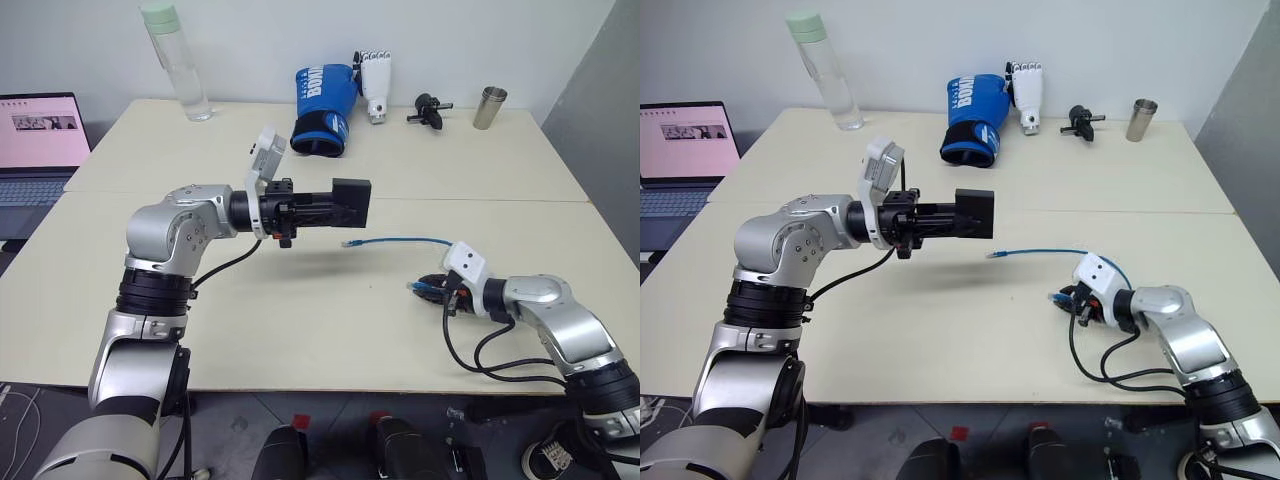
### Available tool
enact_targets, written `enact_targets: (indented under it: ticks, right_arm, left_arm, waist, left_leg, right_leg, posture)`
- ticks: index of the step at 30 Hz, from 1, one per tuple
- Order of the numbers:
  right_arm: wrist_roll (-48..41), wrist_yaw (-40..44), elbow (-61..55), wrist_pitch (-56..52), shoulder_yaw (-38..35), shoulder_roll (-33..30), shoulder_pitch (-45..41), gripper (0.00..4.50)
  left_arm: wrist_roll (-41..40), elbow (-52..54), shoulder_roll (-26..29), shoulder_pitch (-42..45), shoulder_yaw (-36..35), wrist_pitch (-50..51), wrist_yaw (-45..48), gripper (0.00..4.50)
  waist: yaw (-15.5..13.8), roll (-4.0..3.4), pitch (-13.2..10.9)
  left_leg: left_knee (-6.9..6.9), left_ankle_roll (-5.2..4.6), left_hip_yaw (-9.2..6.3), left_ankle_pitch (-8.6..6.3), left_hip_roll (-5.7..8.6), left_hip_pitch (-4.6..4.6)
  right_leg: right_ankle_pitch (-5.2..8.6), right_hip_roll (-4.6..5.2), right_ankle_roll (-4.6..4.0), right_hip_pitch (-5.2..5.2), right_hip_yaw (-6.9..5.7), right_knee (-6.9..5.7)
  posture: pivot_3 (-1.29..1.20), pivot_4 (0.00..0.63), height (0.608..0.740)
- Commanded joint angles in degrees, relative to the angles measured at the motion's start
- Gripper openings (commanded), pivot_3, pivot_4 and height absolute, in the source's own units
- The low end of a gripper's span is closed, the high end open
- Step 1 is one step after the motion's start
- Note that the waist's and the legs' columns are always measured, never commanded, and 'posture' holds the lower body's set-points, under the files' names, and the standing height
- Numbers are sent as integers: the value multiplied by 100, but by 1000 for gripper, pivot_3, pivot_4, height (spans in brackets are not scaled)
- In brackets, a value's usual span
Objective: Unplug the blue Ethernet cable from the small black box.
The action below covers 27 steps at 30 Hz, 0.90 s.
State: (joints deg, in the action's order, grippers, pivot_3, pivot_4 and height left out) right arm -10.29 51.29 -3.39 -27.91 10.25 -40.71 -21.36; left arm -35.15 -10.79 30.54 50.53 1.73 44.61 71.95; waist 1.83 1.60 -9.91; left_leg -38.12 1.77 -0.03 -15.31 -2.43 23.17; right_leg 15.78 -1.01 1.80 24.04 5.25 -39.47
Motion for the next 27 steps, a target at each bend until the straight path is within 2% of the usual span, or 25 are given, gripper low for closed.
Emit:
enact_targets:
  ticks: [1,3,6,9,11,13,19,22,27]
  right_arm:
    - [-216,340,-352,-1,-235,-206,-93,2221]
    - [-414,528,-533,-208,-296,-291,-132,2665]
    - [-1322,1026,-1122,-1181,-607,-575,-337,3351]
    - [-1867,1087,-1364,-1811,-839,-644,-524,3974]
    - [-2781,1005,-1287,-2753,-1380,-563,-1141,4422]
    - [-3400,735,-1120,-3410,-1837,-414,-1717,4422]
    - [-4122,-403,-948,-4315,-2513,172,-2607,4422]
    - [-4102,-828,-1340,-4194,-2429,417,-2508,4422]
    - [-3370,-1159,-2016,-3269,-1731,561,-1939,4422]
  left_arm:
    - [-90,123,51,128,-128,-12,17,797]
    - [-92,121,61,124,-137,-14,18,797]
    - [-62,40,107,141,-204,-69,-11,797]
    - [-52,-8,133,152,-234,-100,-26,797]
    - [2,-66,236,120,-311,-177,-78,797]
    - [36,-106,344,70,-421,-230,-147,797]
    - [210,-441,579,-93,-773,-526,-552,797]
    - [612,-794,498,-239,-926,-1165,-1168,797]
    - [1678,-1678,39,-286,-919,-2451,-2977,797]
  waist:
    - [-1,0,0]
    - [0,0,0]
    - [0,0,0]
    - [3,0,0]
    - [10,0,0]
    - [20,0,-1]
    - [0,1,0]
    - [-1,0,0]
    - [-38,3,1]
  left_leg:
    - [0,0,0,0,0,0]
    - [0,0,-1,0,0,0]
    - [0,0,-1,0,0,0]
    - [-1,-1,-2,0,-1,-1]
    - [-1,-1,-7,-1,-3,-5]
    - [-1,-1,-1,0,-2,-5]
    - [5,-2,-5,-1,-6,-4]
    - [4,-2,-1,-1,-4,-2]
    - [-1,-2,-10,-1,-2,11]
  right_leg:
    - [0,0,0,0,0,0]
    - [0,0,0,0,0,0]
    - [0,0,0,0,1,-2]
    - [0,0,-1,-1,1,-2]
    - [0,-1,-1,-6,-4,-1]
    - [0,-1,-1,0,5,-7]
    - [0,-2,-3,-2,-5,1]
    - [0,3,-3,0,-1,-2]
    - [-1,7,-1,3,-10,3]
  posture:
    - [0,150,740]
    - [0,150,740]
    - [0,150,740]
    - [0,150,740]
    - [0,150,740]
    - [0,150,740]
    - [0,150,740]
    - [0,150,740]
    - [0,150,740]
